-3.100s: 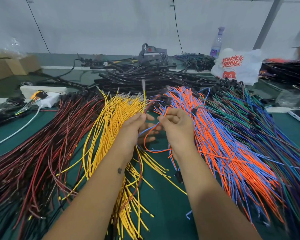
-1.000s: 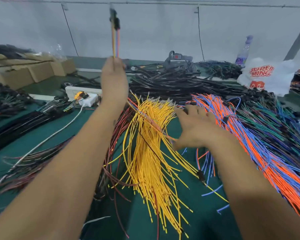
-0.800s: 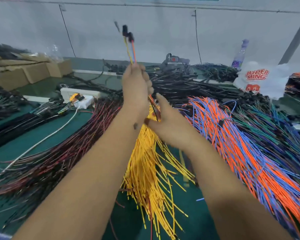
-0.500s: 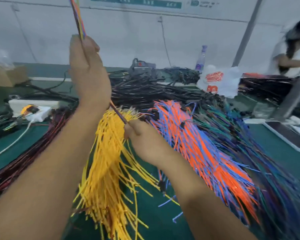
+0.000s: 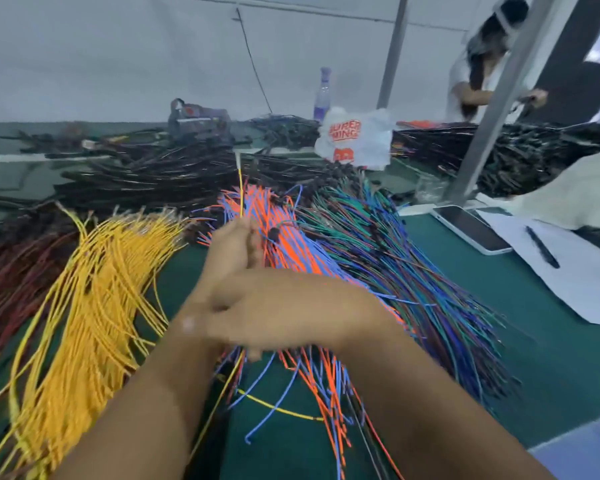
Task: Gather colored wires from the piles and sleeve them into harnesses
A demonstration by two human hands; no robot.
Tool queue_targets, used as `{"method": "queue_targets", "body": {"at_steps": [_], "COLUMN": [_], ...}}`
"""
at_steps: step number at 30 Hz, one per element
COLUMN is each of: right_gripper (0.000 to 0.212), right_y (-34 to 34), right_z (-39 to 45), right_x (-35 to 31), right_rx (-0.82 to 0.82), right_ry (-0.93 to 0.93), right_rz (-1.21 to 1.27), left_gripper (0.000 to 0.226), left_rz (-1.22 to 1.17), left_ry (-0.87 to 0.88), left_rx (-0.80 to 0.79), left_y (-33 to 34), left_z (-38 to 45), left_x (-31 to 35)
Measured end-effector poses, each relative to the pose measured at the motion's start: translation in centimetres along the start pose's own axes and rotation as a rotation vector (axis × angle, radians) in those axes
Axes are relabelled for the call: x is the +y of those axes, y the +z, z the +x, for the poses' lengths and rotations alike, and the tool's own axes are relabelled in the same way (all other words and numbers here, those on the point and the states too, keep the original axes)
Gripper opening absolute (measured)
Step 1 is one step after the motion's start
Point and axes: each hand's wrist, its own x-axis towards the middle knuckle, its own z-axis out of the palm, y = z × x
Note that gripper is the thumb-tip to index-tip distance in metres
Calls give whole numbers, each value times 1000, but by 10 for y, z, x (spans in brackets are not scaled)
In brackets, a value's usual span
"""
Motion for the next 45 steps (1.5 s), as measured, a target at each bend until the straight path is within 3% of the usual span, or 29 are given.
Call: {"method": "queue_targets", "body": {"at_steps": [3, 6, 9, 11, 14, 16, 20, 22, 26, 28, 30, 34, 36, 39, 45], "right_gripper": [33, 26, 19, 33, 40, 28, 29, 17, 18, 17, 18, 27, 30, 30, 29], "right_y": [-12, -13, -10, -10, -11, -14, -28, -38, -62, -67, -67, -56, -52, -56, -109], "right_z": [-8, -3, 14, 22, 21, 18, 9, 1, -12, -13, -10, -4, -7, -22, -58], "right_x": [42, 98, 145, 169, 191, 199, 204, 205, 202, 198, 194, 186, 182, 172, 128], "right_rx": [218, 498, 659, 652, 506, 541, 690, 858, 1201, 1262, 1133, 600, 410, 340, 419], "right_ry": [57, 226, 360, 527, 762, 763, 700, 655, 493, 458, 535, 680, 679, 607, 437], "right_rz": [71, 53, 9, -113, -224, -162, -43, 10, 296, 346, 332, 467, 480, 561, 790], "left_gripper": [25, 34, 35, 33, 34, 35, 35, 36, 36, 36, 36, 35, 34, 34, 35], "left_rz": [-16, -178, -114, -63, -83, -101, -109, -124, -135, -139, -162, -171, -125, -67, -47], "left_ry": [59, -8, -2, 14, 16, 17, 26, 20, 8, 2, -15, -62, -102, -159, -66], "left_rx": [-2, 59, 64, 64, 60, 59, 40, 31, 18, 17, 23, 42, 36, 29, -23], "left_y": [6, 7, 10, 10, 11, 11, 10, 9, 6, 5, 4, 3, 3, 3, 2], "left_z": [-13, -12, -13, -14, -16, -17, -17, -17, -16, -16, -14, -12, -9, -5, -17], "left_x": [-28, -40, -41, -40, -38, -38, -37, -36, -38, -38, -39, -39, -37, -33, -26]}}
